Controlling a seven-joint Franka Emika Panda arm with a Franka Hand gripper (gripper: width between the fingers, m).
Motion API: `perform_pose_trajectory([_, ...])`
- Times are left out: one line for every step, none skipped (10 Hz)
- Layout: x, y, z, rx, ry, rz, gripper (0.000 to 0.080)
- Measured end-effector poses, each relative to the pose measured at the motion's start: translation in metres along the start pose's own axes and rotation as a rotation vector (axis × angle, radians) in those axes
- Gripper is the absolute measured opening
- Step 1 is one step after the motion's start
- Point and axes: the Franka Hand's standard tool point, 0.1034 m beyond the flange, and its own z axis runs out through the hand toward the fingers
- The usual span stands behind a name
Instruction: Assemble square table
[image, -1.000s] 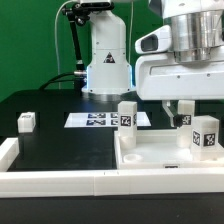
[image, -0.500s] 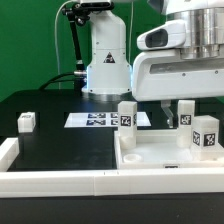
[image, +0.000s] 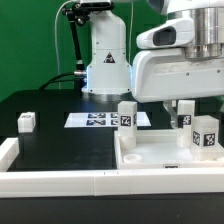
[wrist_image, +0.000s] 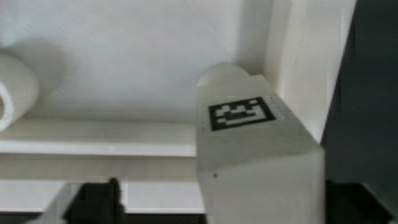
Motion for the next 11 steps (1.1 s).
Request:
perform_pose_trajectory([0.0, 0.0, 0.0, 0.0, 0.0, 0.0, 0.0368])
perform_pose_trajectory([0.0, 0.0001, 0.0, 0.0, 0.0, 0.002, 0.0287])
perform_pose_trajectory([0.0, 0.0001, 0.0, 0.0, 0.0, 0.03, 0.0287])
perform_pose_trajectory([0.0, 0.0001, 0.0, 0.0, 0.0, 0.031, 0.0287])
perform_pose_trajectory([0.0001, -0.0001, -0.0001, 0.003, 0.002, 0.058, 0.0287])
perform_pose_trajectory([-0.0004, -0.0005, -0.0004, 0.017, 0.019, 0.227, 0.0287])
perform_pose_trajectory([-0.0022, -0.0004, -0.0004, 0.025, 0.032, 0.339, 0.0287])
perform_pose_trajectory([-0.0022, -0.0011, -0.0001, 0.032, 0.039, 0.437, 0.0287])
perform_pose_trajectory([-0.0027, -0.004, 0.0001, 0.034, 0.037, 0.533, 0.0288])
perform_pose_trajectory([-0.0032, -0.0064, 0.0003, 0.035, 0.035, 0.592, 0.0289])
perform_pose_trajectory([-0.0036, -0.0073, 0.0006, 0.039, 0.032, 0.706, 0.0289])
